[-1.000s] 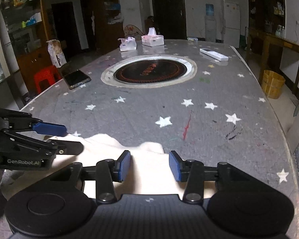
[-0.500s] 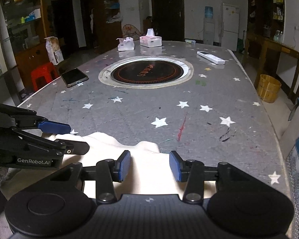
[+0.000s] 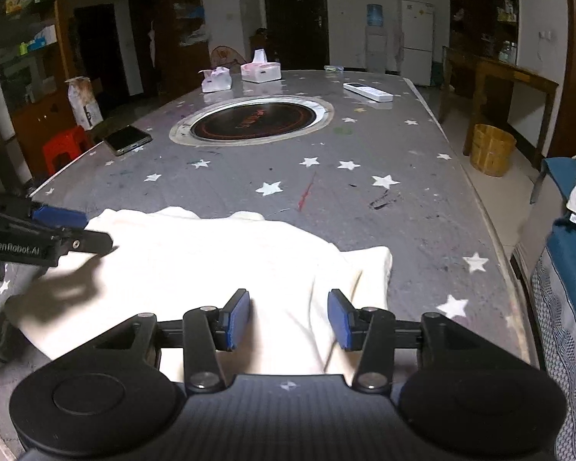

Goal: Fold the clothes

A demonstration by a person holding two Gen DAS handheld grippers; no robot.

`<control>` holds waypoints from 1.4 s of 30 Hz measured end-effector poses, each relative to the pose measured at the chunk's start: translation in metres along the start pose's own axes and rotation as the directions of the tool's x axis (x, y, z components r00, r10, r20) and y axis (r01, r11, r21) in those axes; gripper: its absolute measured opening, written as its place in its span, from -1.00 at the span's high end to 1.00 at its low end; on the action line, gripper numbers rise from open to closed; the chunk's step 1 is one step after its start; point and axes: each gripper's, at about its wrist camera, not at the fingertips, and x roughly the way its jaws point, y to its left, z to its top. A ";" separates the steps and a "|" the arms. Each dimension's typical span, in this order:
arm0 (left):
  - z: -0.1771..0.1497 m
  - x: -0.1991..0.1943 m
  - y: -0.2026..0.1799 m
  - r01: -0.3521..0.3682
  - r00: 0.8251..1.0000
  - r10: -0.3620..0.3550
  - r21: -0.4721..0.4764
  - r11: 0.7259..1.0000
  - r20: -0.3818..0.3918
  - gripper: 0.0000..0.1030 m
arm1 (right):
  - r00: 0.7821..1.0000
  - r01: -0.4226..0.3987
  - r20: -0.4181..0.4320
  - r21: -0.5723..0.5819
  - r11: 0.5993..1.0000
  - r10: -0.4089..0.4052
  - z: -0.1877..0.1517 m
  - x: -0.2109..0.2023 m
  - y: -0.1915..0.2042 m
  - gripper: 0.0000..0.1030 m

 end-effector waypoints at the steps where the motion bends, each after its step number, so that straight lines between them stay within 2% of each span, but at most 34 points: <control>1: -0.001 -0.002 0.001 -0.002 1.000 0.002 -0.005 1.000 0.002 -0.23 | 1.000 0.003 0.004 -0.002 1.000 -0.003 0.000 -0.002 0.001 0.07; 10: -0.013 -0.027 0.006 -0.013 1.000 0.014 -0.044 0.999 0.020 -0.48 | 0.999 0.008 0.041 -0.052 0.999 -0.006 0.000 -0.022 0.021 -0.21; 12: -0.017 -0.031 0.007 -0.015 1.000 0.016 -0.053 0.998 0.021 -0.56 | 0.999 0.007 0.049 -0.057 0.998 -0.004 -0.001 -0.025 0.026 -0.34; 17: -0.025 -0.040 0.012 -0.032 0.999 0.034 -0.075 0.997 0.021 -0.68 | 0.998 -0.006 0.067 -0.082 0.997 0.011 -0.004 -0.033 0.040 -0.36; 26: -0.039 -0.053 0.029 -0.059 0.998 0.062 -0.129 0.990 0.019 -0.74 | 0.995 -0.058 0.070 -0.188 0.980 0.072 -0.014 -0.043 0.075 -0.37; 29: -0.043 -0.055 0.035 -0.067 0.997 0.070 -0.149 0.987 0.014 -0.75 | 0.993 -0.081 0.063 -0.236 0.968 0.098 -0.019 -0.045 0.090 -0.44; 35: -0.049 -0.058 0.052 -0.084 0.996 0.087 -0.200 0.976 0.005 -0.75 | 0.987 -0.126 0.044 -0.356 0.926 0.152 -0.028 -0.043 0.126 -0.42; 42: -0.048 -0.059 0.069 -0.069 0.998 0.070 -0.266 0.961 -0.006 -0.66 | 0.978 -0.182 -0.003 -0.509 0.842 0.210 -0.032 -0.027 0.172 -0.11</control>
